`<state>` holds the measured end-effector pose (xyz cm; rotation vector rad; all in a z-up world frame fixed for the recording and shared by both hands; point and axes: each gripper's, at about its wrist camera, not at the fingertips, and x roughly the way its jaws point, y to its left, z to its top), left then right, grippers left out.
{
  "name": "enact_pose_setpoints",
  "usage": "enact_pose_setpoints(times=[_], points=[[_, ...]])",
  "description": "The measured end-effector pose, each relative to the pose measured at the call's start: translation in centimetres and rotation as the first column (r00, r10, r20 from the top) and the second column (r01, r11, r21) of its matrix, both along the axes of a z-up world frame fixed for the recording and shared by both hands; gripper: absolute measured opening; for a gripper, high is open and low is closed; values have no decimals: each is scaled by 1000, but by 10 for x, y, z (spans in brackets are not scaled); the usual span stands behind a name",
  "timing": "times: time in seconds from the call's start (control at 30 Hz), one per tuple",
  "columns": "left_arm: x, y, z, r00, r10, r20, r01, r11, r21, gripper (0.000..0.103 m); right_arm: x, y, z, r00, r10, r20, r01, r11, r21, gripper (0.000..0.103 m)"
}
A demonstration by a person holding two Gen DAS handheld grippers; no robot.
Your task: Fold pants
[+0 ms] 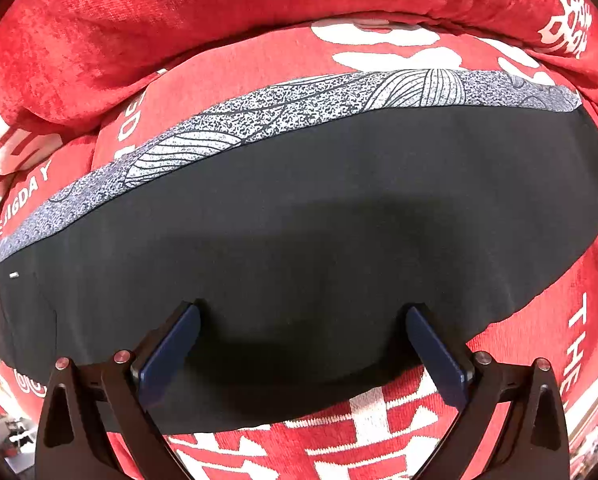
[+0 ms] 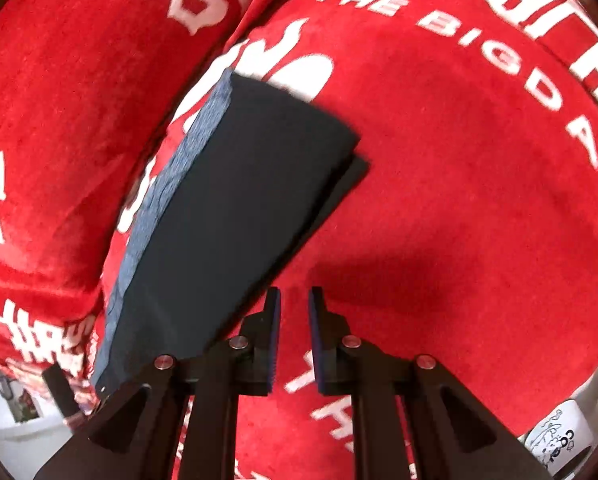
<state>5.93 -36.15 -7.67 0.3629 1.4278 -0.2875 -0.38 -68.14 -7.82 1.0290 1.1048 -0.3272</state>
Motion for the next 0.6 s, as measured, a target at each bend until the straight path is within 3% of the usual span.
enact_pose_setpoints(times=[0.2,0.27,0.33,0.4,0.6], points=[[-2,0,-1,1000,3,5,-3,1000,1,103,0,14,-9,999,28,23,-29,998,57,20],[-3,1,-2,1000,2,7,-2,1000,2,103,0,16,-10,999,32,31,-34,997,64,27],[-4,0,-2,1000,2,8,-2,1000,5,103,2,17,-11,999,32,37,-35,997,69,41],[-5,-1,-3,1000,0,9,-1,1000,8,103,2,17,-10,999,28,46,-32,997,71,46],[-4,-3,-4,1000,2,7,-2,1000,10,103,-1,11,-14,998,13,56,-18,995,95,46]])
